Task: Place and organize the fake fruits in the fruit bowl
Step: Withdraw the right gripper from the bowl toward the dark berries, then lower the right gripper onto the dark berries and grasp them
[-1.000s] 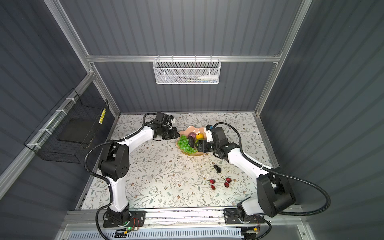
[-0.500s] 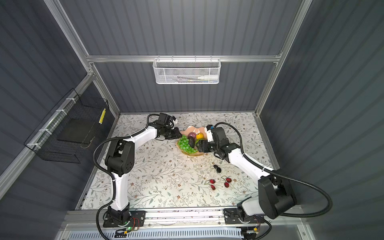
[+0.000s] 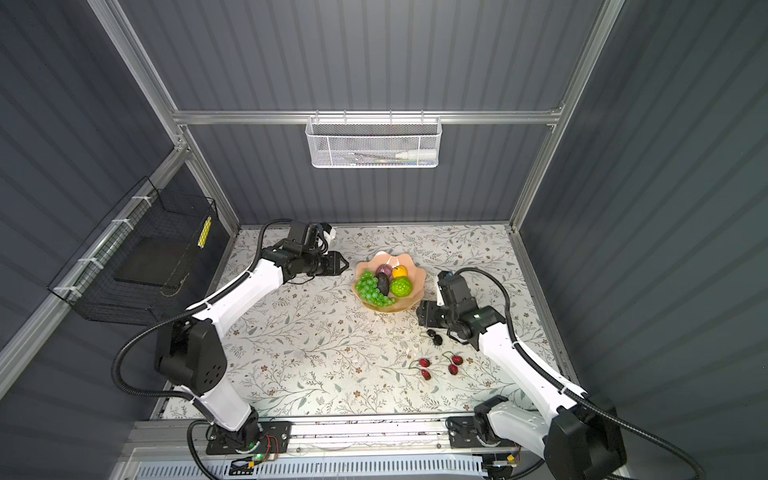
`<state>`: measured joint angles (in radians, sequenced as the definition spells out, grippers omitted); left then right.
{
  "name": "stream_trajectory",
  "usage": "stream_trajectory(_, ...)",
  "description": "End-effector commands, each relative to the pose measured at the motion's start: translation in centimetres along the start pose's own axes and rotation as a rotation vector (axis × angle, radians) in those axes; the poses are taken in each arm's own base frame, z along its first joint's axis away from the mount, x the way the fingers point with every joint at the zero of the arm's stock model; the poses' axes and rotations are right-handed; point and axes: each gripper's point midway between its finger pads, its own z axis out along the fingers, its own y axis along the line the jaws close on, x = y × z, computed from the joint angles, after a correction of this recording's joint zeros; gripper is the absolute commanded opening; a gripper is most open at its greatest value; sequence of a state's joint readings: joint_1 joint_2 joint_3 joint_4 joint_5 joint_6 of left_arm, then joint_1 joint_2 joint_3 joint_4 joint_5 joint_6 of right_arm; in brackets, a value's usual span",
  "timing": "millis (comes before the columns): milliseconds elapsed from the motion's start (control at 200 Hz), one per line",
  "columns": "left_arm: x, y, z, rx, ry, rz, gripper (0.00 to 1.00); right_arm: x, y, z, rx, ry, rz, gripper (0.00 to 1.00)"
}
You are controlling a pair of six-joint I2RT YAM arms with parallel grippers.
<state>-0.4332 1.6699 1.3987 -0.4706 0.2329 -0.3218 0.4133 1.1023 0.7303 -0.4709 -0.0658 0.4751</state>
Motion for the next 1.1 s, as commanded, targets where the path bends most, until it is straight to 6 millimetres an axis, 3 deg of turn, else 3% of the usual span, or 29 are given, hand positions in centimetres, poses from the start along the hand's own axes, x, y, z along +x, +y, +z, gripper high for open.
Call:
stream_trajectory(0, 2.6, 0.7, -0.2, -0.023, 0.053, -0.031, 0.43, 2.1, -2.0, -0.1, 0.07, 0.044, 0.092, 0.72)
stream_trajectory(155, 3.9, 0.7, -1.0, -0.005, 0.042, -0.07, 0.43, 3.5, -3.7, 0.1, 0.133, 0.072, 0.116, 0.73)
stream_trajectory(330, 5.1, 1.2, -0.7, -0.016, 0.052, -0.087, 0.44, 3.1, -4.5, 0.5, 0.058, 0.057, 0.207, 0.68)
stream_trajectory(540, 5.9, 1.6, 0.0, -0.013, 0.064, -0.109, 0.44, 2.4, -3.7, 0.6, 0.065, 0.104, 0.091, 0.65)
stream_trajectory(835, 6.7, 2.1, -0.2, -0.032, 0.068, -0.131, 0.45, 2.0, -1.5, 3.3, 0.178, 0.207, -0.167, 0.65)
stream_trajectory(1096, 7.0, 2.5, -0.6, -0.057, 0.066, -0.124, 0.46, 4.0, 0.1, 3.9, 0.304, 0.299, -0.377, 0.62)
